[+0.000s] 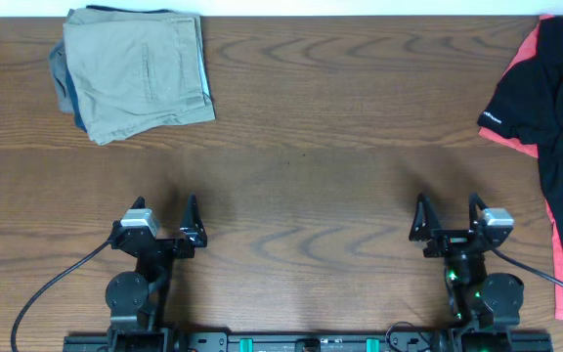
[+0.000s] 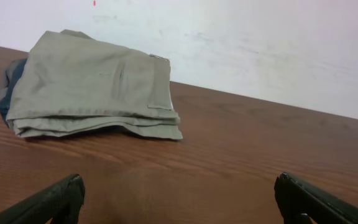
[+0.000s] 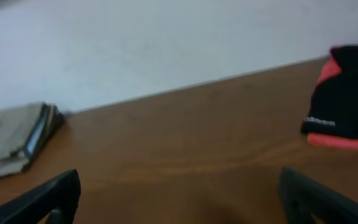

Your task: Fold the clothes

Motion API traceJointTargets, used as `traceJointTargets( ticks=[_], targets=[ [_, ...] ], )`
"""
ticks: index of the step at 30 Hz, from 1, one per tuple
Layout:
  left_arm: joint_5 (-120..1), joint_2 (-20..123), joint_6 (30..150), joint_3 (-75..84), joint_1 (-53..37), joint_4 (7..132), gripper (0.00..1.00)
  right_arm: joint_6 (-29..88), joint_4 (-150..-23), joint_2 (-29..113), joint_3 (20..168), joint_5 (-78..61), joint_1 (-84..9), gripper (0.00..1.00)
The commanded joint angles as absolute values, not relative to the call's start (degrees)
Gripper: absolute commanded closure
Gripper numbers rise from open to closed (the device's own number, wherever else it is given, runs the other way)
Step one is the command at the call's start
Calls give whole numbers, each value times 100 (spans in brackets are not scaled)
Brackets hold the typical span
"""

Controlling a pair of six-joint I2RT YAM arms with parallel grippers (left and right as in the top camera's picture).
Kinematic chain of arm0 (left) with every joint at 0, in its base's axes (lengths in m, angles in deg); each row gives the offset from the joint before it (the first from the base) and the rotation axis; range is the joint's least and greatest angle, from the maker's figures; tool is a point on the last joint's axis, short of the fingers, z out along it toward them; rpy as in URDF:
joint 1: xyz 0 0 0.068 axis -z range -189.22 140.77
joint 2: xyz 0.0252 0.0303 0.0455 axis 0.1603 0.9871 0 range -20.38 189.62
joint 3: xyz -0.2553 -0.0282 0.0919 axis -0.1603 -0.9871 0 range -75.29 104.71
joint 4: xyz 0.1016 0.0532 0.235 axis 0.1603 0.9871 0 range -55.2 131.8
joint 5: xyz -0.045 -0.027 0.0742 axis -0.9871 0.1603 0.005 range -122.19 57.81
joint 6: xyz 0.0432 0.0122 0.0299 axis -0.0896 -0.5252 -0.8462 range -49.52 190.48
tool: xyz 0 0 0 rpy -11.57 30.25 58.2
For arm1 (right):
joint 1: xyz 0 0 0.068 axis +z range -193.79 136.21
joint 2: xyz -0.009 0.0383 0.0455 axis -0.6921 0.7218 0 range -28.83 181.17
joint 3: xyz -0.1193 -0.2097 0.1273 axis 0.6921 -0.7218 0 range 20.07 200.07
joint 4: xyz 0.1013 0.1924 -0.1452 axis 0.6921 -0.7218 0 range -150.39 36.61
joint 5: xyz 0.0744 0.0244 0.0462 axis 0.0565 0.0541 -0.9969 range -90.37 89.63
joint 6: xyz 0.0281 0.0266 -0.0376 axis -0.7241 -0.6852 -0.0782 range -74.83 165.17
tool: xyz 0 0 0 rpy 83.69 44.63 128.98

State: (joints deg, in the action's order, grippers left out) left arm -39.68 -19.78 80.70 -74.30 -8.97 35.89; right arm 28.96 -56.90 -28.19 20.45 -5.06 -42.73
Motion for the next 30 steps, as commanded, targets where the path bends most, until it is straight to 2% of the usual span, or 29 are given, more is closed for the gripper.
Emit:
traceJointTargets(
  ticks=[1, 10, 18, 30],
  targets=[
    [-4049, -2015, 7994, -7506, -921, 3807, 2, 3198, -5731, -2854, 2039, -513, -4319, 1],
    [-4049, -2015, 7994, -7506, -921, 3807, 2, 3392, -5738, -2854, 2039, -430, -4319, 1],
    [-4049, -2015, 7994, -7506, -921, 3805, 2, 4662, -5740, -2854, 2039, -425, -4319, 1],
    [-4047, -2015, 7994, -7506, -921, 3807, 2, 4656, -5738, -2851, 2039, -428, -4319, 1]
  ],
)
